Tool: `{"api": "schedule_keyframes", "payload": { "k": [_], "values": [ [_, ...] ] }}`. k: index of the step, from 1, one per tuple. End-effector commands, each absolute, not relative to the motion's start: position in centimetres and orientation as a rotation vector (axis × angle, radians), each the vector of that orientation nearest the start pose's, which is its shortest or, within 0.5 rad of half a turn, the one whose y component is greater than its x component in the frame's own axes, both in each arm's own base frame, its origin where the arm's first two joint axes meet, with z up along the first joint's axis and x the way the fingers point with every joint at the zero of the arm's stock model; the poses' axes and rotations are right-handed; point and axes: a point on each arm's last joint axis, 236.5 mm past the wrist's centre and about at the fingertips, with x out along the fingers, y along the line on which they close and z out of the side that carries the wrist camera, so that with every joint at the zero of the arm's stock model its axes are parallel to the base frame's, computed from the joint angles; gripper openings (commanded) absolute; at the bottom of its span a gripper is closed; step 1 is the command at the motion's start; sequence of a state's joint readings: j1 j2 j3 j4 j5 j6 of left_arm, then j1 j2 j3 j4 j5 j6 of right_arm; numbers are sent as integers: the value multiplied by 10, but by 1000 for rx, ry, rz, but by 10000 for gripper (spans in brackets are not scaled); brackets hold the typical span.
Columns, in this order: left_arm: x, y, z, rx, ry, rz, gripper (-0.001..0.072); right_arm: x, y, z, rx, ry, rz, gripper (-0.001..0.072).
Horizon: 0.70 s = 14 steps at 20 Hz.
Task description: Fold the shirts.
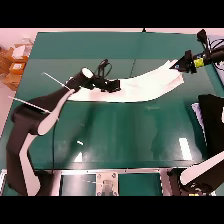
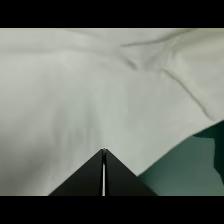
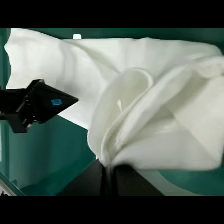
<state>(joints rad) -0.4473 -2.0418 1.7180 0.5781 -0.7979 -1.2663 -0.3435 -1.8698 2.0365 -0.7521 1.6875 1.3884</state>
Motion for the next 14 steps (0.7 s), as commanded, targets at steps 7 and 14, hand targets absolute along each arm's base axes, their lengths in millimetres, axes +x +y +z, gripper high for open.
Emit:
{"api": "schedule_keyframes", "payload": {
  "k": [7, 14],
  "values": [
    [498, -429, -78, -608, 1069, -705, 23, 463, 77, 183, 528, 1118, 652, 18],
    [468, -371, 3, -452, 1255, -1028, 22, 471, 117, 187, 535, 1097, 679, 18]
  ]
}}
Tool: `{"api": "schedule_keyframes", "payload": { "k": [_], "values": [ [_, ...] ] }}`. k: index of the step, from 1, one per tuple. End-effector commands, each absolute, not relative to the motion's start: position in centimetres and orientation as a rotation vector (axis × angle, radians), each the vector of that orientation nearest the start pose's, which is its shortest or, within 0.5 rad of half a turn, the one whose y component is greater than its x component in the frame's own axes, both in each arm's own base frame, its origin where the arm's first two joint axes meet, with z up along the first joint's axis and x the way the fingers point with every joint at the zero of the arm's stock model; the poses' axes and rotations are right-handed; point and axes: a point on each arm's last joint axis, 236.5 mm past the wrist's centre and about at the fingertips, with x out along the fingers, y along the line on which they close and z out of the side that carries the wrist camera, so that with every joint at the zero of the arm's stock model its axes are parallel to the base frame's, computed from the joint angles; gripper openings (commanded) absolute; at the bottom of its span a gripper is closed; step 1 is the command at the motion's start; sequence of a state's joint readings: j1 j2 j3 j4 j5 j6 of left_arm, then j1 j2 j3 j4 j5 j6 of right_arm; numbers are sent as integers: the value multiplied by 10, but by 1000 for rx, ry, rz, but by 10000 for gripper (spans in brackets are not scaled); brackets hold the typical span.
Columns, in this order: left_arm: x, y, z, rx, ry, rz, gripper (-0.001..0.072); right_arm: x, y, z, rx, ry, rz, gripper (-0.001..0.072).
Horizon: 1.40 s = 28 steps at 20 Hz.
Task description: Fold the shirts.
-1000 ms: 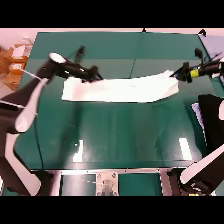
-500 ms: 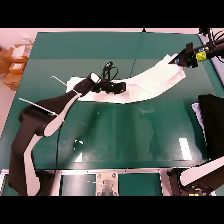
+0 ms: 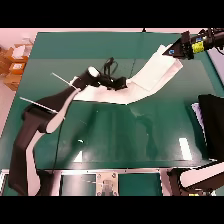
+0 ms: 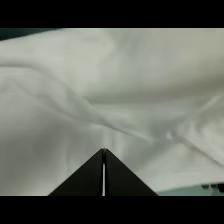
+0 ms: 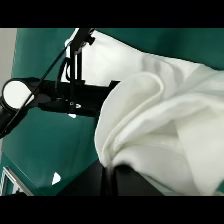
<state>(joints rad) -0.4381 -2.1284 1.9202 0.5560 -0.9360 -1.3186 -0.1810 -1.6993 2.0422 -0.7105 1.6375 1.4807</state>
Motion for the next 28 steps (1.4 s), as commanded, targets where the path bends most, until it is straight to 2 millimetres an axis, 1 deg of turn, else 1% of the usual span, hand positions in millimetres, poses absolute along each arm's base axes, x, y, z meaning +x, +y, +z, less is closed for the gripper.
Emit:
{"api": "schedule_keyframes", "payload": {
  "k": [1, 2, 4, 5, 6, 7, 8, 9, 10, 12, 13, 14, 15, 16, 17, 18, 19, 20, 21, 22, 23, 24, 25, 26, 27, 28],
  "values": [
    [466, -338, 17, -401, 1295, -1035, 22, 470, 131, 186, 535, 1105, 693, 18],
    [465, -304, 26, -369, 1338, -1001, 22, 470, 148, 185, 528, 1103, 714, 18],
    [463, -221, 34, -260, 1411, -860, 22, 472, 189, 184, 522, 1084, 753, 18],
    [461, -178, 38, -201, 1443, -769, 22, 473, 211, 184, 534, 1073, 764, 18],
    [462, -143, 43, -184, 1451, -681, 23, 475, 236, 185, 539, 1055, 784, 18],
    [466, -114, 53, -209, 1431, -600, 23, 477, 264, 184, 548, 1032, 802, 18],
    [467, -94, 61, -236, 1411, -562, 23, 482, 290, 181, 553, 1002, 818, 19],
    [468, -77, 67, -258, 1396, -532, 23, 487, 316, 174, 564, 977, 829, 19],
    [468, -62, 71, -276, 1387, -508, 23, 492, 346, 162, 578, 954, 836, 19],
    [469, -41, 72, -306, 1380, -472, 23, 501, 401, 133, 624, 912, 833, 20],
    [469, -34, 72, -315, 1377, -460, 23, 504, 432, 120, 694, 891, 836, 20],
    [470, -31, 72, -319, 1374, -455, 22, 508, 456, 109, 758, 860, 830, 20],
    [470, -30, 72, -316, 1374, -454, 23, 509, 478, 94, 801, 834, 824, 20],
    [470, -30, 72, -310, 1372, -459, 22, 510, 496, 76, 842, 815, 809, 37],
    [470, -30, 72, -307, 1370, -462, 23, 505, 514, 56, 887, 826, 802, 189],
    [470, -30, 72, -295, 1367, -472, 23, 495, 528, 41, 888, 845, 822, 360],
    [469, -30, 72, -283, 1367, -482, 23, 487, 534, 33, 852, 854, 855, 524],
    [466, -29, 71, -266, 1375, -488, 23, 482, 531, 35, 807, 866, 902, 542],
    [464, -27, 69, -251, 1386, -489, 23, 484, 517, 46, 777, 873, 949, 541],
    [462, -26, 69, -243, 1390, -494, 23, 493, 491, 63, 775, 882, 981, 540],
    [461, -26, 69, -237, 1393, -498, 23, 503, 458, 82, 778, 889, 1006, 478],
    [460, -26, 68, -236, 1397, -498, 23, 510, 426, 98, 776, 897, 1028, 384],
    [461, -25, 68, -235, 1397, -498, 22, 515, 390, 111, 780, 923, 1037, 385],
    [461, -25, 68, -235, 1397, -498, 23, 517, 356, 112, 767, 976, 1012, 404],
    [460, -26, 68, -236, 1398, -498, 23, 516, 318, 102, 729, 1061, 950, 404],
    [460, -26, 68, -236, 1400, -499, 23, 514, 282, 85, 678, 1151, 860, 407]
  ]
}}
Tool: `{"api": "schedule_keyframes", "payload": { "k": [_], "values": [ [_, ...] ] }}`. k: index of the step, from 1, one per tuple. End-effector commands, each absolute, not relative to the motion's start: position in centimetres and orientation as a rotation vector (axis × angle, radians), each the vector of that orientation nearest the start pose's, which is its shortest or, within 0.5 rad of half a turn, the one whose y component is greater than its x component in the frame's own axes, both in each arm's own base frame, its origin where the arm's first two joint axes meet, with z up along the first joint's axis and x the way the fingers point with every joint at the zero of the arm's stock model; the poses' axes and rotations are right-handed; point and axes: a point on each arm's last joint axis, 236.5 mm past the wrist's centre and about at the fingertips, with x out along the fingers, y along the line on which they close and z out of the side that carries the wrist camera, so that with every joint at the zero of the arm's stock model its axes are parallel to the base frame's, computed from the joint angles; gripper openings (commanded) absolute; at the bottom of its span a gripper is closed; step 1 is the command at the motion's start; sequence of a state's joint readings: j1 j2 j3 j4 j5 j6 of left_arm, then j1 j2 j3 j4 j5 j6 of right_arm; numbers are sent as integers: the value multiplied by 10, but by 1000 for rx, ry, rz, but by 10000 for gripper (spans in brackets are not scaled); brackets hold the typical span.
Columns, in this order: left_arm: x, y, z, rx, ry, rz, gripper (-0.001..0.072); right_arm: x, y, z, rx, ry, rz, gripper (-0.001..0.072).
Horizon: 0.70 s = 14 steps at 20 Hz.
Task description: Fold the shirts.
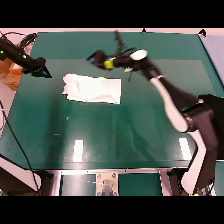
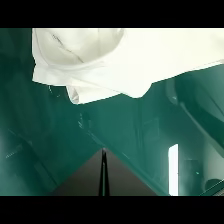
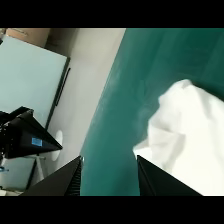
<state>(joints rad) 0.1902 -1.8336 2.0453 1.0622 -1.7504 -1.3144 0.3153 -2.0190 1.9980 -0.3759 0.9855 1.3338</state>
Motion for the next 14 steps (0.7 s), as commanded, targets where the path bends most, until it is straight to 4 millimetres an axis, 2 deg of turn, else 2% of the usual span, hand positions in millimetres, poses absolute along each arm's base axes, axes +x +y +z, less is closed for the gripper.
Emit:
{"api": "schedule_keyframes", "payload": {
  "k": [1, 2, 3, 4, 5, 10, 12, 14],
  "values": [
    [459, -26, 68, -235, 1404, -500, 23, 510, 244, 62, 627, 1248, 742, 429],
    [459, -26, 68, -235, 1404, -500, 23, 507, 214, 43, 592, 1320, 640, 455],
    [459, -26, 68, -236, 1404, -500, 23, 505, 192, 25, 591, 1377, 550, 543],
    [459, -26, 68, -237, 1404, -500, 23, 503, 183, 11, 611, 1406, 506, 577],
    [459, -26, 68, -238, 1404, -498, 23, 500, 182, -4, 642, 1430, 476, 596],
    [459, -26, 68, -245, 1406, -492, 23, 481, 227, -81, 678, 1459, 396, 599],
    [460, -26, 68, -245, 1404, -491, 23, 479, 254, -92, 728, 1449, 414, 599],
    [461, -25, 68, -245, 1400, -490, 23, 480, 284, -92, 792, 1425, 472, 598]
  ]
}}
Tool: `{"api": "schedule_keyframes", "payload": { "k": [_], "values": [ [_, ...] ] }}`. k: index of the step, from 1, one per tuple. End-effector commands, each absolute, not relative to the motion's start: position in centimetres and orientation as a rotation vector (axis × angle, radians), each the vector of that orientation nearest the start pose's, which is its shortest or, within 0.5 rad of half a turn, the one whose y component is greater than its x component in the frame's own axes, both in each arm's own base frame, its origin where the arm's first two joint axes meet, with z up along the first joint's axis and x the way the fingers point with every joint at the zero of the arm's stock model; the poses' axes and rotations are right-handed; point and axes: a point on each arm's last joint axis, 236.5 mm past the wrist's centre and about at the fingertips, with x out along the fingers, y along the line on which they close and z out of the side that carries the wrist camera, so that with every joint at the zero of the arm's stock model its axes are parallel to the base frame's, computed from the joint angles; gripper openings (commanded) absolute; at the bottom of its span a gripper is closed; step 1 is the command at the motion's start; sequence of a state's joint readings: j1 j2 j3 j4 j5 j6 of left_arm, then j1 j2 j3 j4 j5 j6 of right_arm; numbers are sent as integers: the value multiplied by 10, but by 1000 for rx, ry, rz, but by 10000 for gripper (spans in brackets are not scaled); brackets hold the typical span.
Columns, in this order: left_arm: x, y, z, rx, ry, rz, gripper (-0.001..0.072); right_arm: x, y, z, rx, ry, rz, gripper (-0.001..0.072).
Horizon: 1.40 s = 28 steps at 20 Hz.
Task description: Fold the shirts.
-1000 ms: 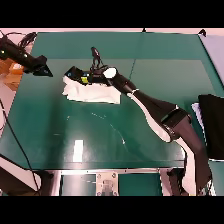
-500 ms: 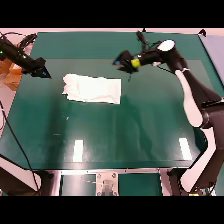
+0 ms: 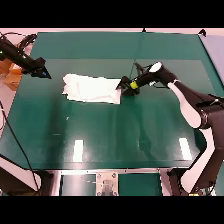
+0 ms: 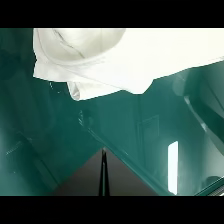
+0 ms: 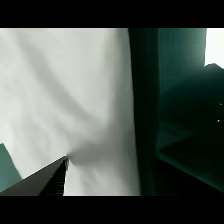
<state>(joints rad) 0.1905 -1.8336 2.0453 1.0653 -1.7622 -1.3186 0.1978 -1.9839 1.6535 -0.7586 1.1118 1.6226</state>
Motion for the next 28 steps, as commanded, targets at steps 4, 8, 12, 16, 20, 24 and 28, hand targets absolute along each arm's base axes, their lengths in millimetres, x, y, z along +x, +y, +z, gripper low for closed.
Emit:
{"api": "schedule_keyframes", "payload": {
  "k": [4, 8, 12, 16, 20, 24, 28],
  "values": [
    [461, -25, 68, -243, 1399, -491, 23, 491, 322, -74, 878, 1336, 567, 19],
    [459, -26, 68, -242, 1407, -495, 23, 521, 306, 27, 851, 1170, 687, 18],
    [458, -26, 68, -242, 1409, -496, 23, 542, 204, 183, 825, 881, 698, 18],
    [458, -26, 68, -244, 1409, -494, 23, 525, 61, 254, 847, 726, 519, 18],
    [458, -27, 68, -257, 1414, -485, 23, 495, -92, 260, 936, 645, 270, 18],
    [458, -27, 67, -262, 1414, -485, 23, 447, -222, 253, 1001, 543, 16, 18],
    [452, -28, 55, -290, 1455, -477, 23, 403, -280, 248, 1028, 506, -97, 18]
  ]
}}
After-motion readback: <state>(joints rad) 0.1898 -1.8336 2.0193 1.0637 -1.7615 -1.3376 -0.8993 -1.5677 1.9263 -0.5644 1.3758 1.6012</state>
